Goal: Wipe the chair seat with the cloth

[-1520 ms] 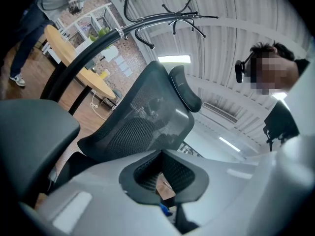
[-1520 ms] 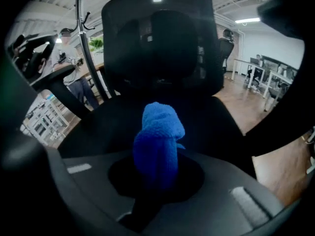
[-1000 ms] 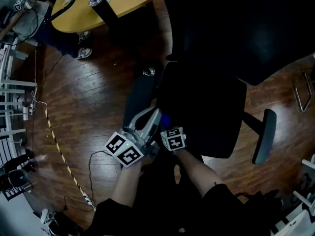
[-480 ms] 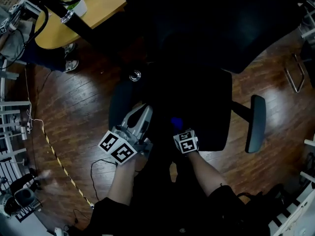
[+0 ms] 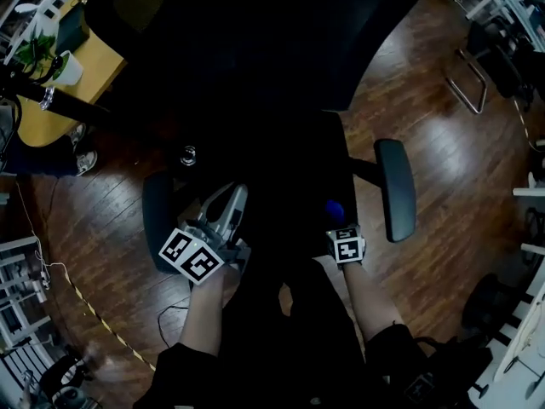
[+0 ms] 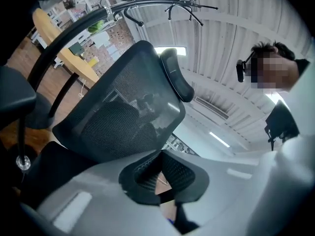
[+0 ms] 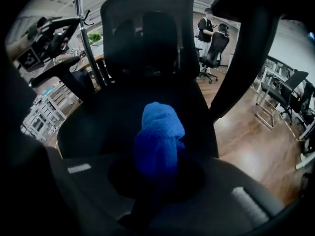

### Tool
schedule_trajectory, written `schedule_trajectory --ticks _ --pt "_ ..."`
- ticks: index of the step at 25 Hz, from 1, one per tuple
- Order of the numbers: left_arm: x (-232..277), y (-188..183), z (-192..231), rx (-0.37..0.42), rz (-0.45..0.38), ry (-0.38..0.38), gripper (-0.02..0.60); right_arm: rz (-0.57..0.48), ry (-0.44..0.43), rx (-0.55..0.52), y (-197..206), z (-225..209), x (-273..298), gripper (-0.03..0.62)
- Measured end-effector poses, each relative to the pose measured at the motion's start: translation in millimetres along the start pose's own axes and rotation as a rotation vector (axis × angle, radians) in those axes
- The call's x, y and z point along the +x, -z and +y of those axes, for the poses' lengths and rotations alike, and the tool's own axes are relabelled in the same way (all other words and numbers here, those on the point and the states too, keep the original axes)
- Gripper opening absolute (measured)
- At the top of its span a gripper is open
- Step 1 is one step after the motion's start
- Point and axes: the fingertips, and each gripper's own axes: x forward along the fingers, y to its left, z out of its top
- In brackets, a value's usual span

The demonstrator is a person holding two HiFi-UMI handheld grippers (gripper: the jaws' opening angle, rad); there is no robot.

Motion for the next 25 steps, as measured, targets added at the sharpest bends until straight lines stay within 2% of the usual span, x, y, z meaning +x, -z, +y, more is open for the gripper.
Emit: schedule_trajectory --ticks 4,8,10,13,17,20,25 --pt "11.9 10.0 -8.1 -0.018 0.011 0.016 -0.008 -0.001 0.011 -0.008 3.0 -7.2 -4.9 0.037" --pt "10.2 7.8 -8.3 -0.039 -0.014 0.006 -0.008 -0.019 0.019 0.075 -1.3 -13.4 -9.3 0.037" --pt "5.5 5.2 -5.6 -0.036 -0.026 -0.006 -0.008 -0.048 0.022 0.083 -14.8 -13.0 -6.6 0.037" --pt "-5.9 -3.9 5.2 -0.058 -0.066 -0.019 -0.008 -0.096 -0.005 0.054 -59.6 -1.8 18.8 0.037" --pt "-21.2 -11.4 24.3 -0.078 -0.118 -0.069 -0.008 -0.134 -0.104 -0.030 -139.9 37.0 65.4 0.037" --pt "-26.2 -17.6 28.8 -0.118 -0.167 -0.098 -0.008 -0.158 -0.199 -0.104 -196.7 81.4 93.6 0.037" --pt "-34.8 -23.7 43.0 -0.154 -0.209 -0.120 -0.008 -0.138 -0.357 -0.201 -254.5 180.3 144.9 0.037"
